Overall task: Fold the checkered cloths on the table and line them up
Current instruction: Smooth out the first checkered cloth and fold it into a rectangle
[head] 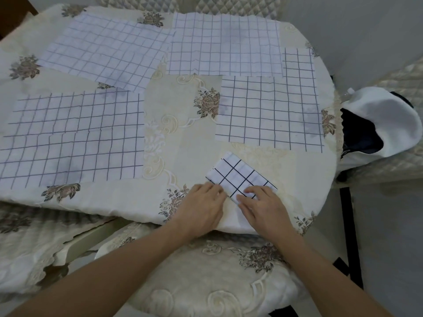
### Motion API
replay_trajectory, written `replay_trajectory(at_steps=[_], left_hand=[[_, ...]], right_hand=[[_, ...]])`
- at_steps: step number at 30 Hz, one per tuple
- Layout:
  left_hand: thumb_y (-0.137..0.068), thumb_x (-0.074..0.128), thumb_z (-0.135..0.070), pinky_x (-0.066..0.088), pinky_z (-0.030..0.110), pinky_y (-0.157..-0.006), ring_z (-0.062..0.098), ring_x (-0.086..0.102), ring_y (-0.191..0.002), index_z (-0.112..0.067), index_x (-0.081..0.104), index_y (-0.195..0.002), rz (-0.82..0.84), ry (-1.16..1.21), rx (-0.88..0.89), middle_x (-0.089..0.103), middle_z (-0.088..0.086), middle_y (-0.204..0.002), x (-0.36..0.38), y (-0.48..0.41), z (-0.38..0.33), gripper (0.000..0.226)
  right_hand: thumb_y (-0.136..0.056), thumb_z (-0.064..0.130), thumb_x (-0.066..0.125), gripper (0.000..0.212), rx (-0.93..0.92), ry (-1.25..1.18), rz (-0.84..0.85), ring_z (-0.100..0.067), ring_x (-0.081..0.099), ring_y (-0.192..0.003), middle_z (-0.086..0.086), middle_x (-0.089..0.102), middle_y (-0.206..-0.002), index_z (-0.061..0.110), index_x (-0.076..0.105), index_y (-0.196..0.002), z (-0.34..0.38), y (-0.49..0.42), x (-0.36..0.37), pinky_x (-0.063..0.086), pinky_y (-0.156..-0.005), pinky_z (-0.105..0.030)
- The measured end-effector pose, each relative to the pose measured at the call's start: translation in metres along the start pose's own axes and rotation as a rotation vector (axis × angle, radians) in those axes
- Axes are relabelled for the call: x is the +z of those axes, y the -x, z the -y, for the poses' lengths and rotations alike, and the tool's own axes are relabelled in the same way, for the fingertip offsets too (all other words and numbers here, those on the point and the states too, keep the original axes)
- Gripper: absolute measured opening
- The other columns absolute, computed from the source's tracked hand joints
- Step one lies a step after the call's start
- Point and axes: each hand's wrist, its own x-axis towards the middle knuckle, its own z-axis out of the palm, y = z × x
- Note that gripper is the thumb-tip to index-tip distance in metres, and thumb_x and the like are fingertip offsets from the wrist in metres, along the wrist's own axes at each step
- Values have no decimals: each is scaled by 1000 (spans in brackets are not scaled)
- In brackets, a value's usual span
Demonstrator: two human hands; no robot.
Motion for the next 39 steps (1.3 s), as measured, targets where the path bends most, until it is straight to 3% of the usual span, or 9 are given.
replay_trajectory(at_steps=[4,7,12,19,22,25,27,33,39], left_hand=[[-94,47,-19,38,41,-108,28,46,-133,-10,54,-134,-168,20,28,50,11,-145,5,-51,10,41],[-106,29,-34,20,46,-122,25,18,-152,-14,28,-156,-12,-57,74,21,8,-165,25,-81,17,54],[-106,12,-52,10,46,-124,20,-4,-154,-22,-2,-160,94,-98,81,-5,2,-167,49,-88,31,63],[-104,8,-54,8,46,-124,20,-11,-153,-23,-5,-160,86,-57,75,-10,2,-167,51,-89,31,65],[-102,1,-54,7,47,-124,22,-11,-154,-25,-3,-160,82,-18,83,-10,2,-167,51,-89,31,65],[-104,20,-49,8,47,-124,25,-13,-153,-20,-2,-160,86,-24,80,-12,5,-167,52,-88,31,67],[-103,24,-47,9,48,-124,26,-12,-153,-18,-2,-160,84,-29,79,-11,6,-167,51,-87,31,69],[-103,12,-58,7,47,-124,26,-13,-153,-28,-1,-160,79,-36,39,-9,3,-167,54,-89,31,65],[-102,14,-59,7,48,-124,27,-11,-153,-31,1,-160,72,-27,38,-6,2,-168,51,-88,32,66]], right_hand=[[-95,39,53,26,24,-8,39,-23,55,-106,0,63,-113,26,71,-109,2,0,-3,50,-87,-38],[-95,39,55,29,33,-14,50,-23,55,-106,0,64,-113,24,72,-111,1,-1,-3,51,-88,-38],[-96,42,53,32,48,-21,92,-24,53,-109,1,62,-118,24,71,-116,-4,0,0,50,-89,-39],[-98,40,51,31,124,-51,-11,-22,55,-103,-1,64,-109,19,72,-106,7,-7,-7,51,-85,-39],[-99,33,49,35,245,-87,-132,-25,54,-120,-9,60,-125,12,65,-121,25,-25,-8,49,-97,-43],[-102,49,34,66,342,-107,27,-25,17,-152,-11,25,-162,8,30,-154,42,-49,1,21,-123,-42],[-100,61,17,79,407,-76,135,-21,-4,-154,-7,1,-167,9,7,-159,43,-58,12,6,-125,-43],[-92,75,2,92,556,-44,183,-16,-8,-154,-3,-4,-167,12,-1,-159,30,-38,22,3,-125,-43],[-93,75,3,92,455,106,287,-22,1,-154,-5,-1,-167,11,5,-159,4,-9,10,12,-124,-47]])
